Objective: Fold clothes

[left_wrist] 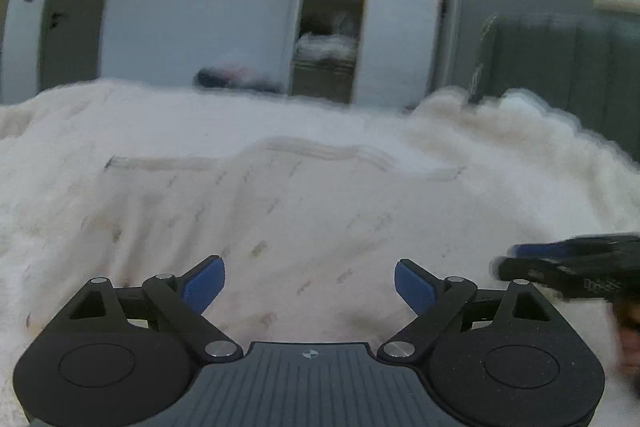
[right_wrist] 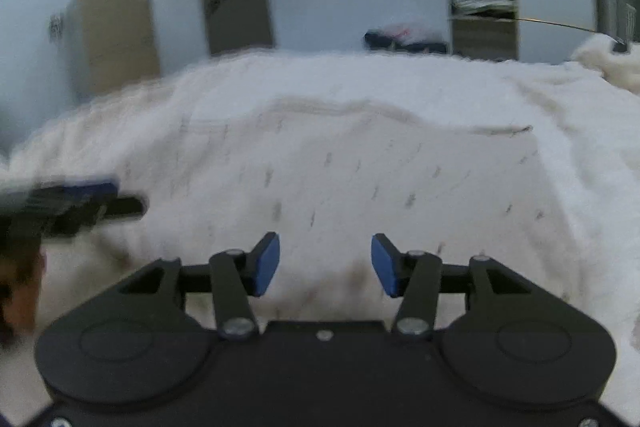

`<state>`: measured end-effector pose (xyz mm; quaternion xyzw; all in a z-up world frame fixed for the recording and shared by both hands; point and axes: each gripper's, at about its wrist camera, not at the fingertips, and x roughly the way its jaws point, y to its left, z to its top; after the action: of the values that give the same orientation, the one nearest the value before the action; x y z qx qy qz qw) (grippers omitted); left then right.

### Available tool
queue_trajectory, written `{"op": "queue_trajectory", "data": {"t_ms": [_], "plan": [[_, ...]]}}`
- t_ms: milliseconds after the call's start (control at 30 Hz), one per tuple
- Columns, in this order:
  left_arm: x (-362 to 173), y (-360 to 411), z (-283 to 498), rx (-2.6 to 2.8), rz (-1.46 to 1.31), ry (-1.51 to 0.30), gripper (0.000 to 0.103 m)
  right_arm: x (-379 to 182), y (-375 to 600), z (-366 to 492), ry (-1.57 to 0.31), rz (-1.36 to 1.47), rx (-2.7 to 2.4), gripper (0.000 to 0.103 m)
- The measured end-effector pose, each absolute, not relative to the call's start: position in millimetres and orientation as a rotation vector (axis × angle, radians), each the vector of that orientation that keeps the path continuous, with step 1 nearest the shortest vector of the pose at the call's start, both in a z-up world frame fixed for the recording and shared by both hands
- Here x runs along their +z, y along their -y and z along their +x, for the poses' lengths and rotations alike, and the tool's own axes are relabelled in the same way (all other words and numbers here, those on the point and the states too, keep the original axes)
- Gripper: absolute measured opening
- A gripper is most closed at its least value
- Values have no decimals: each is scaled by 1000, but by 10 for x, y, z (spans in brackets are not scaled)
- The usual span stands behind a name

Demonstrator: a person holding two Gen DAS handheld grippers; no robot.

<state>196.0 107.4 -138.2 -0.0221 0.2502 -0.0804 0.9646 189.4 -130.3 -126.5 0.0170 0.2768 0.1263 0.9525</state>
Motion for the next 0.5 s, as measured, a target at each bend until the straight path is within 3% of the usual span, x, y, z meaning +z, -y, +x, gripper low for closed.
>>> {"op": "queue_trajectory", "data": {"t_ms": [33, 67, 100, 133, 167, 200, 267, 333, 433, 500], "plan": [[-1461, -1253, 2029, -85, -56, -545, 81, -1310, 1431, 1909, -598, 42, 226, 48], [-1495, -1467, 2056, -25, -52, -560, 81, -1335, 1625, 1918, -633, 65, 181, 46], [-1528, -1682, 2082, 35, -47, -575, 82, -1328, 1816, 1923, -654, 90, 127, 45], [-1562, -1897, 2108, 95, -43, -589, 92, -1313, 2025, 1916, -670, 128, 59, 41], [-1566, -2106, 2109, 84, -68, -605, 92, -1321, 2235, 1896, -699, 157, -24, 39], [-1569, -2315, 2110, 71, -93, -621, 92, -1350, 2396, 1893, -715, 173, -84, 44], [-1456, -2359, 2112, 121, -58, -609, 90, -1325, 2760, 1851, -730, 218, -219, 39], [-1216, -2314, 1996, 112, -51, -514, 90, -1236, 2820, 1827, -690, 231, -203, 40], [-901, -2152, 1899, 5, -71, -409, 93, -987, 2690, 1708, -576, 167, -45, 55], [-816, -1932, 1861, -144, 65, -420, 96, -898, 2424, 1595, -520, -3, 105, 67]]}}
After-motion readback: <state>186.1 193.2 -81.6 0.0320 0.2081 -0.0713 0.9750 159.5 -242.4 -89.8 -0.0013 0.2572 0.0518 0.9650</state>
